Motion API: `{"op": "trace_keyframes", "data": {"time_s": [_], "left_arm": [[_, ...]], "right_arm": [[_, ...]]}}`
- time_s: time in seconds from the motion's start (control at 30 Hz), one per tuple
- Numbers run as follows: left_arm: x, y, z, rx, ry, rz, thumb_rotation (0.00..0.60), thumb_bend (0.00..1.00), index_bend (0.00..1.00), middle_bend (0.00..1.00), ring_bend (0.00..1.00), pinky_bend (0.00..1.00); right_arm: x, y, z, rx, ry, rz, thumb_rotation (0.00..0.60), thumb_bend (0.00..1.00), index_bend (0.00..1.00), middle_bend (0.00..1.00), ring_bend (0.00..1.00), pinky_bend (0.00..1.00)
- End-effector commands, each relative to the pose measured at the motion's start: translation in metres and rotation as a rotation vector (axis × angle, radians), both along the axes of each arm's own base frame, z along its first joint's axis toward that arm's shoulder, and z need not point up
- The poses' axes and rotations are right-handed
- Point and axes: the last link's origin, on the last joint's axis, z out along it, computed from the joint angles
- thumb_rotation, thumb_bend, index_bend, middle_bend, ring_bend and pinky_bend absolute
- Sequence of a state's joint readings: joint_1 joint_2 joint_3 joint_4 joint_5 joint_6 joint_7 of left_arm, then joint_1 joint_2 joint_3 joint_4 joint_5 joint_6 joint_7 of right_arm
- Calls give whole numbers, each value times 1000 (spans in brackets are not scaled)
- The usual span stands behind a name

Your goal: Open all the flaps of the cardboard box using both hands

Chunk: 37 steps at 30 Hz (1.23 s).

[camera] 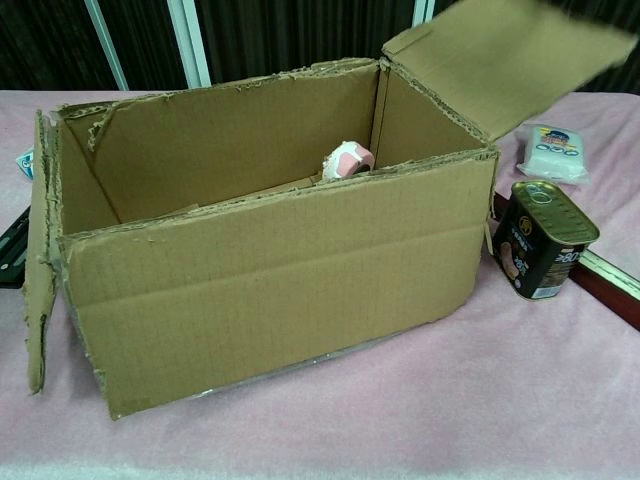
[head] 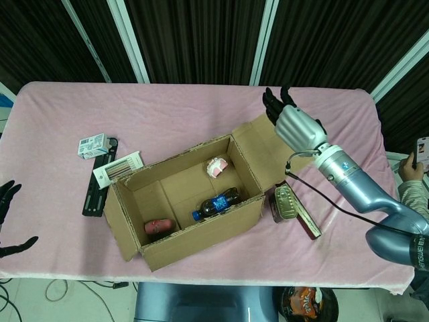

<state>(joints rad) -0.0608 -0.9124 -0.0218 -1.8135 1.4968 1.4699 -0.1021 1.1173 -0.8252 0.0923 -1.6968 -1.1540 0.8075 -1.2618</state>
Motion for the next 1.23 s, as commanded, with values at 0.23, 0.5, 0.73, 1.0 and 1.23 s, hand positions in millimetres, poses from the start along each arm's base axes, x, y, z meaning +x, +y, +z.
{"op": "trace_keyframes", "data": {"time_s": [0.23,0.5,0.73,1.0,1.23], "left_arm": [[-6,1,0,4,31,18,600,99,0,0,0,29],[-17,6,1,31,127,36,600,99,0,0,0,28],[-26,8,-3,41,192,46,600,98,0,0,0,3],[-32,10,-7,54,225,48,600,98,0,0,0,0],[-36,15,-10,54,231,48,600,98,0,0,0,0]], "right_arm": [[-34,12,-5,-7,-256,-157,600,221,66,59,21,217],[-85,83,-35,65,-742,-310,600,220,0,50,21,217],[-133,154,-51,103,-1071,-441,600,220,0,0,0,218],[-180,206,-50,33,-1243,-500,600,219,0,0,0,218],[-216,228,-52,-2,-1270,-496,600,219,0,0,0,217]]}}
